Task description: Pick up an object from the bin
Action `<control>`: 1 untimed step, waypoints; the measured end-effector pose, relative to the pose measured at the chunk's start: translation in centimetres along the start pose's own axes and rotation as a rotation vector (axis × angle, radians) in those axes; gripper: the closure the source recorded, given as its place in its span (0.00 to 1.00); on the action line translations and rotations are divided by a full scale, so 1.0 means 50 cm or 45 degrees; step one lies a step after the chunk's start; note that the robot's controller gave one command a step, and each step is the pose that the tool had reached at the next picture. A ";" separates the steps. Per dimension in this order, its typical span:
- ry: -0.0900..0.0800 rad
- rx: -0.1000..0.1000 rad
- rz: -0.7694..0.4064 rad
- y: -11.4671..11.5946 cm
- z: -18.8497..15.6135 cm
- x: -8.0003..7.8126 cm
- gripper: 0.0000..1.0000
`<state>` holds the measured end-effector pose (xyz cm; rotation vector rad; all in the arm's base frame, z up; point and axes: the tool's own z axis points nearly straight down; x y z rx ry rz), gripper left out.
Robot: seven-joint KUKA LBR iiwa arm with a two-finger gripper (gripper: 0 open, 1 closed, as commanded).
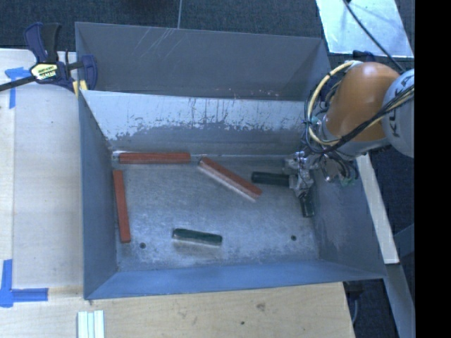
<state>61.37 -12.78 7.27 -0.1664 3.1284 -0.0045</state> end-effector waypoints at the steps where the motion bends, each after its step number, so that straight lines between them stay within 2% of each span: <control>1: -0.006 0.001 -0.010 0.007 -0.324 0.005 1.00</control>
Offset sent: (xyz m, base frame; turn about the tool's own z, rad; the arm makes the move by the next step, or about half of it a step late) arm -0.0072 0.0039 0.1558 -0.0085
